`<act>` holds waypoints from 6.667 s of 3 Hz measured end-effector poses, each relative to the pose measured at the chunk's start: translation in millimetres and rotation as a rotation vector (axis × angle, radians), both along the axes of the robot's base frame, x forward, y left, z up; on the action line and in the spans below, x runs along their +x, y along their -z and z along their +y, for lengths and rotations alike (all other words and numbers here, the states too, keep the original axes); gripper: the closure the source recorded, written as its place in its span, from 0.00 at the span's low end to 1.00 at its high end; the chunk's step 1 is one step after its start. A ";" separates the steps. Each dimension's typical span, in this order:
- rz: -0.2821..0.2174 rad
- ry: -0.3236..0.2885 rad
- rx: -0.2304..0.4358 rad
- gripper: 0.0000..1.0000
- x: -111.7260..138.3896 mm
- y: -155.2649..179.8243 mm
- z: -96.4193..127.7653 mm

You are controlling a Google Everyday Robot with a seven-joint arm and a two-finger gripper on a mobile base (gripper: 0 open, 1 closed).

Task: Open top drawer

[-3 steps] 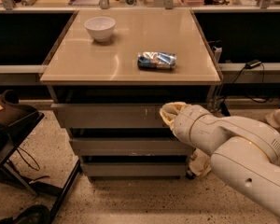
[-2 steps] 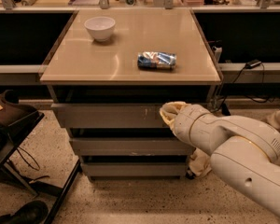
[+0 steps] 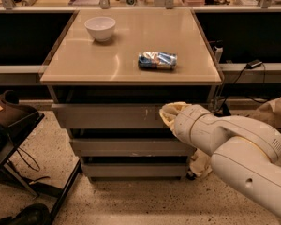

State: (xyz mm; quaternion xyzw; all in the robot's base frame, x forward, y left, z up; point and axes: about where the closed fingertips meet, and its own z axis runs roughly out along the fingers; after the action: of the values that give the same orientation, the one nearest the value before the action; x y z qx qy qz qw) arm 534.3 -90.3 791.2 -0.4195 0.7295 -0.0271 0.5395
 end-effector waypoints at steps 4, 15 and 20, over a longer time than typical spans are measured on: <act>-0.035 0.014 -0.145 0.00 12.9 -12.6 -28.6; -0.085 -0.076 -0.457 0.00 35.6 20.8 8.8; 0.109 -0.172 -0.508 0.00 55.6 172.0 20.3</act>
Offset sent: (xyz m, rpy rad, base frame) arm 0.0000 0.0000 0.0000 0.0000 0.0000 0.0000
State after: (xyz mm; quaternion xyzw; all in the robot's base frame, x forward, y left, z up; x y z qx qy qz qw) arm 589.9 -70.0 619.1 -0.6026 0.6890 -0.1407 0.3772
